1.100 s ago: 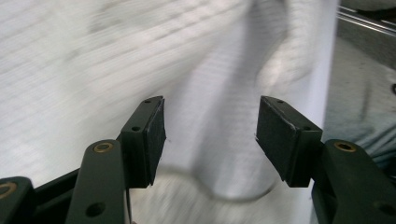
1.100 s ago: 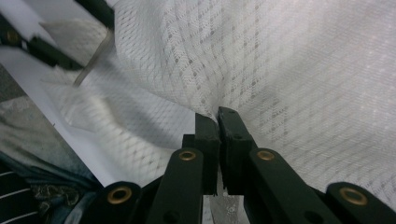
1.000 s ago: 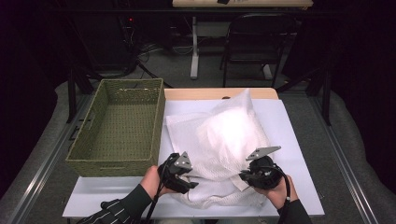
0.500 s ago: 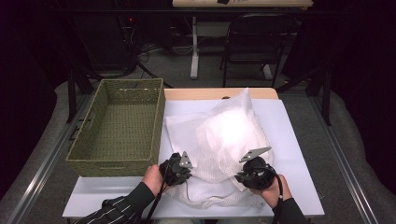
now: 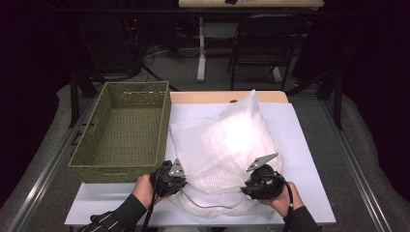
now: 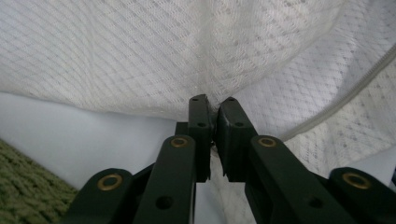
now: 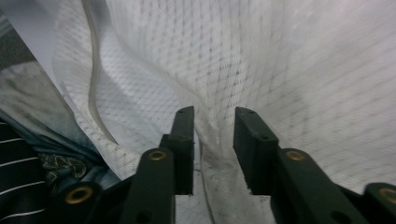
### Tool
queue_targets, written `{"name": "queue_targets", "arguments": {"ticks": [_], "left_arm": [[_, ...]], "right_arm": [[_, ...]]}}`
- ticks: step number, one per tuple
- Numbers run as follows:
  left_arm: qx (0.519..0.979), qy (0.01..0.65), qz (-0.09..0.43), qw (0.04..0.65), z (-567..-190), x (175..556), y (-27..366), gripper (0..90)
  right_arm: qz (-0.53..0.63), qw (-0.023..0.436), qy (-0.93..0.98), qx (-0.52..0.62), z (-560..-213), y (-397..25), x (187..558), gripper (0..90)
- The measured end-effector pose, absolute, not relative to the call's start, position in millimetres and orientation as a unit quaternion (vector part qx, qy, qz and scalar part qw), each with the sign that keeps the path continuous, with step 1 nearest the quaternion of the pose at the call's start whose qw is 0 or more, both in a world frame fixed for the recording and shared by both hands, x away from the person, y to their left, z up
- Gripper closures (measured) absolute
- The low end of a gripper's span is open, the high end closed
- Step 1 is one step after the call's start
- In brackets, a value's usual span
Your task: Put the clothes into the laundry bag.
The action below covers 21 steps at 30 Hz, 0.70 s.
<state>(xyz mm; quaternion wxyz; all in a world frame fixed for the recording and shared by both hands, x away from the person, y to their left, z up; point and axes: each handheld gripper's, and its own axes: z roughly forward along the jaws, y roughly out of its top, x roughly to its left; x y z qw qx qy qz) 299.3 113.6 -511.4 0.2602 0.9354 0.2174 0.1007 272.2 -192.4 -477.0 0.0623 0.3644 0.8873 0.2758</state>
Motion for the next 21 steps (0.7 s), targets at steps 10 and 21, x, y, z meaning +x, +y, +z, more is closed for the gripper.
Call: {"name": "queue_targets", "arguments": {"ticks": [10,21], "left_arm": [[0.93,0.242,0.106,0.256,-517,313,89,43.7],[0.932,0.255,0.109,0.234,-536,330,67,64.2]], "right_arm": [[0.344,0.128,0.822,0.435,-442,-257,283,39.3],[0.222,0.103,0.831,0.499,-505,-249,333,54.4]]}}
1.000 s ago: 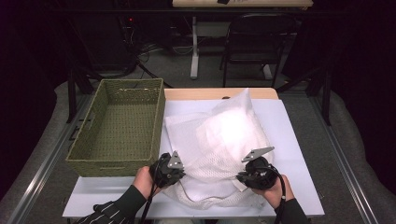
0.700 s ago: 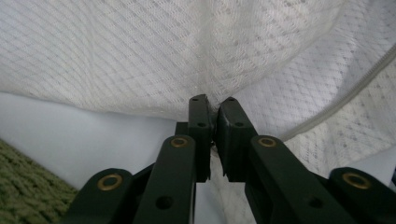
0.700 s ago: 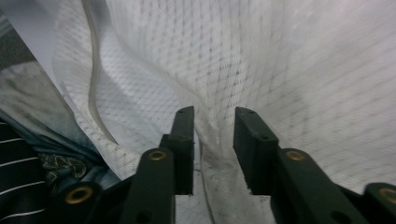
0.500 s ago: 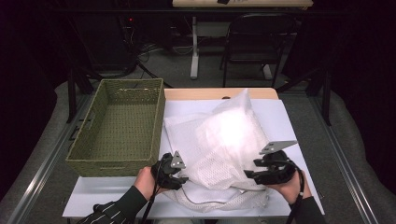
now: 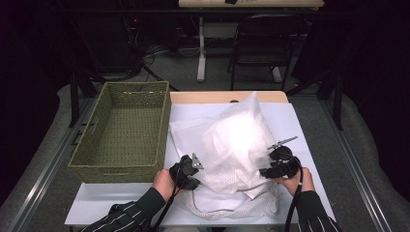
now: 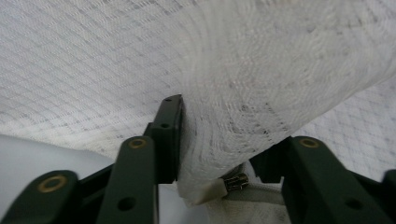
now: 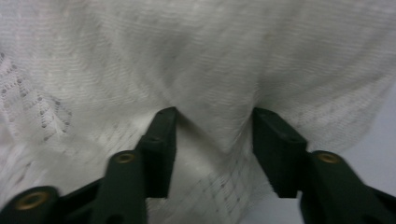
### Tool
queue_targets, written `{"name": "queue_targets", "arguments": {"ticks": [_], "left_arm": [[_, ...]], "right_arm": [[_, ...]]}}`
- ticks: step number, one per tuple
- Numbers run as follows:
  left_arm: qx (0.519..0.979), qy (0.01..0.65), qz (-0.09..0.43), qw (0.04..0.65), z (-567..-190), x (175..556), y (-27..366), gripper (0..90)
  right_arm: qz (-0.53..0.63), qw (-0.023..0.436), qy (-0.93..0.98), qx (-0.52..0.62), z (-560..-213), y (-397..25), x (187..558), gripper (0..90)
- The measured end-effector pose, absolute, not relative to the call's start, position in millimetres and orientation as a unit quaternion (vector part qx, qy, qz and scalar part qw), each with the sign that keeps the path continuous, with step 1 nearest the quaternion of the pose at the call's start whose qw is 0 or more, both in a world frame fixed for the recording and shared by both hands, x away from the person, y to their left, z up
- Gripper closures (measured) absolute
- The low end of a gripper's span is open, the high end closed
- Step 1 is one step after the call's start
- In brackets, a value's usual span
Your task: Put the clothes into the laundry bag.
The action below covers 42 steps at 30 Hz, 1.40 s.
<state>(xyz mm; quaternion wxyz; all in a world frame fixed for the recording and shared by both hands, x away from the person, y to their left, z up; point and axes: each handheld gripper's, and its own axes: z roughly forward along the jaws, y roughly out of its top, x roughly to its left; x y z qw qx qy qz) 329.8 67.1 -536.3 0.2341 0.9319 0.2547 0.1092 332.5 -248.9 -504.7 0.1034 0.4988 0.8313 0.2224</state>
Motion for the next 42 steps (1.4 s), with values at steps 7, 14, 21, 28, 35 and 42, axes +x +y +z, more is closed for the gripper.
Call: {"name": "queue_targets", "arguments": {"ticks": [7,14,21,28,35,42], "left_arm": [[0.926,0.267,0.131,0.233,-538,338,57,73.1],[0.916,0.29,0.14,0.237,-539,356,46,73.5],[0.908,0.315,0.131,0.244,-539,368,41,68.7],[0.92,0.273,0.116,0.257,-512,335,65,43.1],[0.932,0.251,0.088,0.247,-504,304,90,36.5],[0.927,0.279,0.064,0.241,-515,309,103,42.1]], "right_arm": [[0.177,0.137,0.84,0.494,-521,-238,348,65.2],[0.165,0.165,0.836,0.496,-529,-241,372,65.6],[0.153,0.207,0.824,0.505,-531,-244,399,62.4],[0.204,0.144,0.815,0.523,-504,-267,368,44.0],[0.224,0.128,0.815,0.519,-485,-274,318,30.7],[0.252,0.124,0.792,0.543,-480,-291,286,32.5]]}}
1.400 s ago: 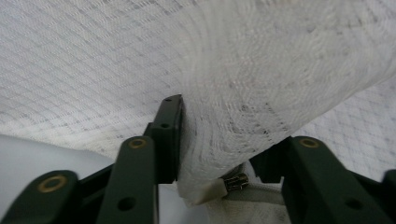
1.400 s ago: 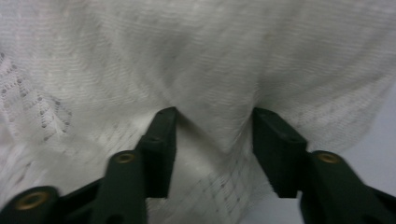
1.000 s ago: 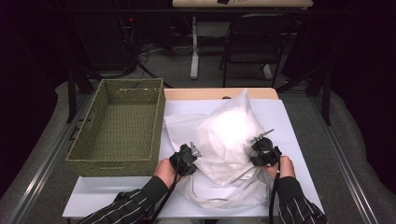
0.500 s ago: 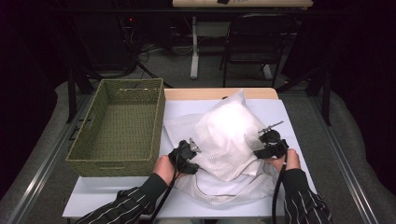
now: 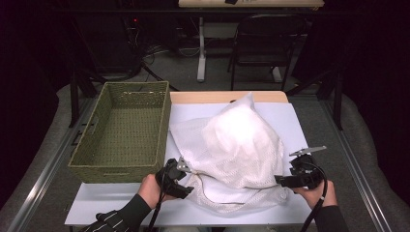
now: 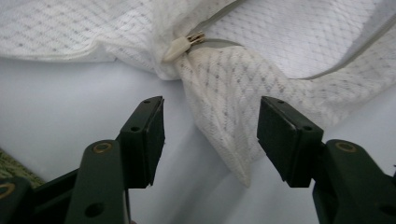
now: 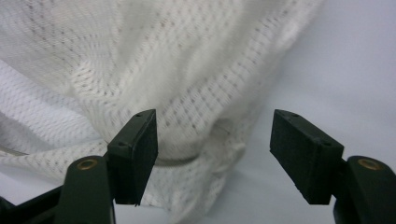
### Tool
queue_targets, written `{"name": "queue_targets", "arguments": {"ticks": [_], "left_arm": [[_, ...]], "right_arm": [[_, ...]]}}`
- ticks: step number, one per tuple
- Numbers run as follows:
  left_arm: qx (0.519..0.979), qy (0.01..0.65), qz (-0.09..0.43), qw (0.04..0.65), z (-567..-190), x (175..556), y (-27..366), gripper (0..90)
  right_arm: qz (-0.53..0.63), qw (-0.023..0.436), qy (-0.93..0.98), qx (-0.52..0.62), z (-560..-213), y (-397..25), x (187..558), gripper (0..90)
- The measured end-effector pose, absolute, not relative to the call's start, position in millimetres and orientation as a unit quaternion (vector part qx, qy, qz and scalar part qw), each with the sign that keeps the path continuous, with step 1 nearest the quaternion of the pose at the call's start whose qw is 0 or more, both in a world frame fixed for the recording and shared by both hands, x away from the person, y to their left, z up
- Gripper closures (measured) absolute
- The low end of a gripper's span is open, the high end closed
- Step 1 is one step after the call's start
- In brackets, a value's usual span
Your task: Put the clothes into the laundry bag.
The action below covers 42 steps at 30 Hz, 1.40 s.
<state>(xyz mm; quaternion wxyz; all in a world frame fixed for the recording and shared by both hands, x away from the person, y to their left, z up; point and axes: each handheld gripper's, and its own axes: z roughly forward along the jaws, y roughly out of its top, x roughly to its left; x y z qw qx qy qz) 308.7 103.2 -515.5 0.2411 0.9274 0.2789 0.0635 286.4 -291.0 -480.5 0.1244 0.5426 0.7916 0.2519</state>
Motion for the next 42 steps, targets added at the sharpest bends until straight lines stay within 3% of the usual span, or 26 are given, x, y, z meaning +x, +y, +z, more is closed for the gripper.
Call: {"name": "queue_targets", "arguments": {"ticks": [5,9,12,13,14,15,18,22,36,37,38,39,40,41,42], "left_arm": [[0.93,0.273,0.048,0.241,-519,311,100,45.3],[0.933,0.273,0.059,0.229,-525,314,97,56.3],[0.934,0.273,0.046,0.228,-530,319,98,63.2],[0.934,0.271,0.042,0.228,-531,319,99,67.0],[0.934,0.271,0.042,0.228,-531,319,99,69.1],[0.935,0.266,0.039,0.231,-532,318,100,74.5],[0.94,0.253,0.027,0.229,-534,316,103,86.0],[0.942,0.248,0.024,0.227,-535,313,105,88.3],[0.947,0.233,-0.033,0.219,-532,285,121,87.4],[0.948,0.232,-0.032,0.213,-531,285,120,84.4],[0.948,0.236,-0.034,0.212,-531,286,120,76.4],[0.948,0.236,-0.034,0.212,-531,286,120,67.0],[0.944,0.246,-0.026,0.22,-528,288,122,67.0],[0.936,0.261,-0.005,0.236,-522,290,124,49.4],[0.93,0.269,-0.002,0.25,-519,292,125,47.2]], "right_arm": [[0.283,0.117,0.769,0.561,-478,-305,276,33.3],[0.205,0.072,0.816,0.535,-504,-289,274,36.2],[0.178,0.071,0.825,0.531,-515,-279,277,46.4],[0.18,0.07,0.825,0.531,-517,-278,279,55.5],[0.18,0.07,0.825,0.531,-517,-278,279,55.5],[0.17,0.066,0.83,0.528,-521,-276,281,65.3],[0.156,0.071,0.836,0.521,-525,-277,280,76.2],[0.15,0.07,0.834,0.527,-526,-279,277,86.0],[0.106,0.104,0.819,0.555,-521,-303,257,89.3],[0.106,0.103,0.819,0.554,-521,-303,257,88.3],[0.105,0.1,0.821,0.552,-521,-303,257,82.4],[0.105,0.1,0.821,0.552,-521,-303,257,82.4],[0.114,0.094,0.821,0.552,-520,-303,258,76.1],[0.133,0.089,0.816,0.556,-516,-306,261,62.4],[0.147,0.086,0.812,0.558,-515,-308,262,60.0]]}}
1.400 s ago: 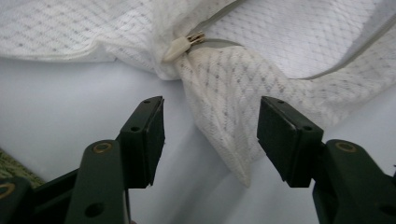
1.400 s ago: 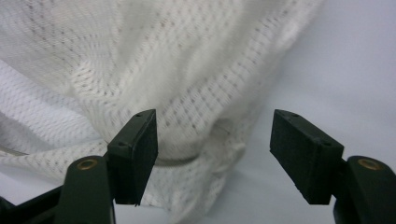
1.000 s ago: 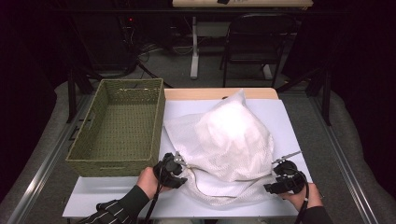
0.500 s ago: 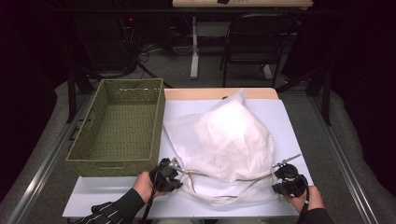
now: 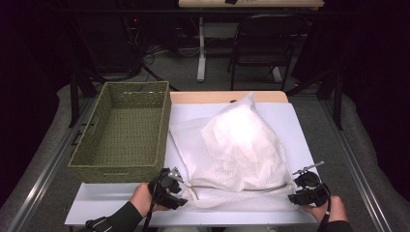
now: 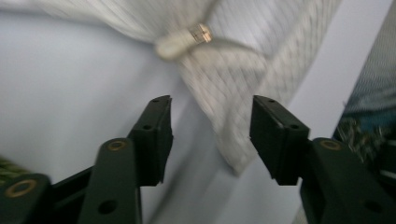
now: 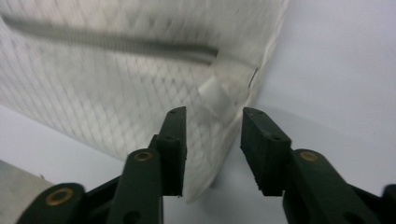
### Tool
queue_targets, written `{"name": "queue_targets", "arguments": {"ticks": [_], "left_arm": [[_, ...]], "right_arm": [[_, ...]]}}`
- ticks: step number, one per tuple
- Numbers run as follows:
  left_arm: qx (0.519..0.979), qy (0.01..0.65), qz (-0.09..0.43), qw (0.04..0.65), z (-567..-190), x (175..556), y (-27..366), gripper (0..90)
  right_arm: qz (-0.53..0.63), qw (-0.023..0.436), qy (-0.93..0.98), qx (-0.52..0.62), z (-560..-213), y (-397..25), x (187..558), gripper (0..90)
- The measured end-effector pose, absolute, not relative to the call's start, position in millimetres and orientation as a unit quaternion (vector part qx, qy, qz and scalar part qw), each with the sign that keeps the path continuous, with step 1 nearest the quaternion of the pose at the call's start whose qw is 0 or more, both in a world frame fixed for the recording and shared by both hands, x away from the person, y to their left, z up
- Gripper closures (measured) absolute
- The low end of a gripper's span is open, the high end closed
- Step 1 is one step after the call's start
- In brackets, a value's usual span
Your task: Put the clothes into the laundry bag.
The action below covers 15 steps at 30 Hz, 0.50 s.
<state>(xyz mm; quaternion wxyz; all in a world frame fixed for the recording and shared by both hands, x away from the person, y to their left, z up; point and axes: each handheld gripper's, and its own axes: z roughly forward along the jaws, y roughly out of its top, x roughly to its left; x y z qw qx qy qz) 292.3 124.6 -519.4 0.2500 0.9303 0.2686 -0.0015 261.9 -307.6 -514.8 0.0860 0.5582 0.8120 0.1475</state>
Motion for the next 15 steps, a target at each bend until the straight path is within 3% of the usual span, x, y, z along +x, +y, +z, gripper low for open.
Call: {"name": "queue_targets", "arguments": {"ticks": [4,8,10,15], "left_arm": [[0.923,0.282,0.008,0.26,-521,303,118,43.9],[0.933,0.266,-0.01,0.243,-531,309,108,53.2],[0.935,0.254,-0.01,0.247,-533,310,106,75.1],[0.937,0.247,-0.014,0.247,-534,307,108,86.3]], "right_arm": [[0.16,0.097,0.804,0.564,-513,-310,275,49.5],[0.149,0.094,0.816,0.55,-518,-303,284,51.1],[0.142,0.094,0.825,0.539,-524,-300,288,63.2],[0.146,0.097,0.819,0.546,-525,-304,287,77.5]]}}
